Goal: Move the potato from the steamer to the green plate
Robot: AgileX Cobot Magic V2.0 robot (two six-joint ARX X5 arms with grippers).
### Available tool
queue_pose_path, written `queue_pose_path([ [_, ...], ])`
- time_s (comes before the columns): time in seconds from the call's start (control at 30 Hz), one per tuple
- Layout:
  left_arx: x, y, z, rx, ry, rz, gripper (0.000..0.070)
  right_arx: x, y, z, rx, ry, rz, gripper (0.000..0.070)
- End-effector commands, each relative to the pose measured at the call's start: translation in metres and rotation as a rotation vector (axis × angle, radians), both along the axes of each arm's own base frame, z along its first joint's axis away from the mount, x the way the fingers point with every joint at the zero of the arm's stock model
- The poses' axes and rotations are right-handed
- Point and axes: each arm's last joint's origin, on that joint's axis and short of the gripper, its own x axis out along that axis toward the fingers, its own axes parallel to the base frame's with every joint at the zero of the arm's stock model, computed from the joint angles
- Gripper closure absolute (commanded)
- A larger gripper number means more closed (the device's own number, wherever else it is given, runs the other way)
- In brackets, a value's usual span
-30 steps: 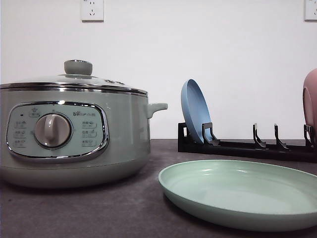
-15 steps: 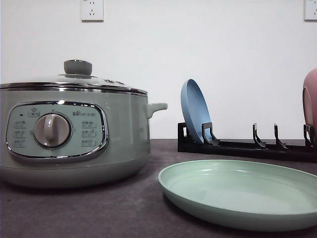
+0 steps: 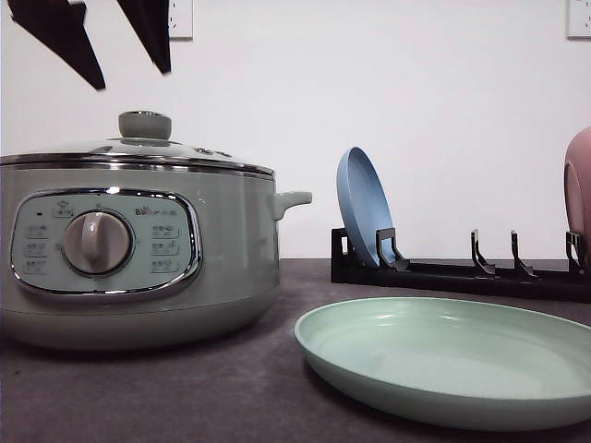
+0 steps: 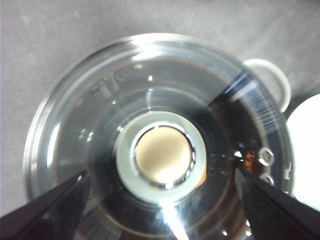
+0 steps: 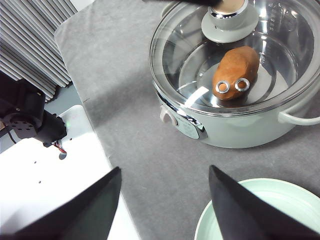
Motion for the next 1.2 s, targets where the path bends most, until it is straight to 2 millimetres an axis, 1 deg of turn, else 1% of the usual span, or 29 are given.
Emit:
queue_pose_path([
  [0.0,0.008,-0.005,0.0,0.01,-0.017,-0.021,0.011,0.0,0.003,0.005,0.009,-0.019,0.017,0.0354],
  [0.13,0.017,-0.009,-0.01,0.018,0.001,-0.021,0.011,0.0,0.003,0.004,0.008,-0.019,0.017,0.0355],
  [0.27,0.022,-0.012,-0.013,0.016,-0.003,-0.021,0.011,0.0,0.003,0.004,0.008,-0.019,0.017,0.0355],
  [0.67,0.029,-0.017,-0.025,0.032,0.039,-0.029,0.0111,0.0,0.003,0.004,0.008,-0.02,0.016,0.0355],
  [0.8,0.029,-0.019,-0.026,0.032,0.041,-0.032,0.0117,0.0,0.002,0.004,0.0,-0.025,0.005,0.0355],
  [0.87,0.028,-0.019,-0.026,0.035,0.046,-0.033,0.0141,0.0,0.002,0.004,-0.004,-0.027,0.0,0.0354],
  [1.03,0.028,-0.018,-0.027,0.035,0.053,-0.029,0.0307,0.0,0.002,0.004,-0.005,-0.028,0.0,0.0354],
  [1.1,0.028,-0.018,-0.027,0.036,0.056,-0.028,0.0352,0.0,0.002,0.004,-0.005,-0.028,0.0,0.0355],
  [1.17,0.028,-0.018,-0.027,0.035,0.058,-0.026,0.0379,0.0,0.002,0.004,-0.005,-0.028,0.0,0.0355],
])
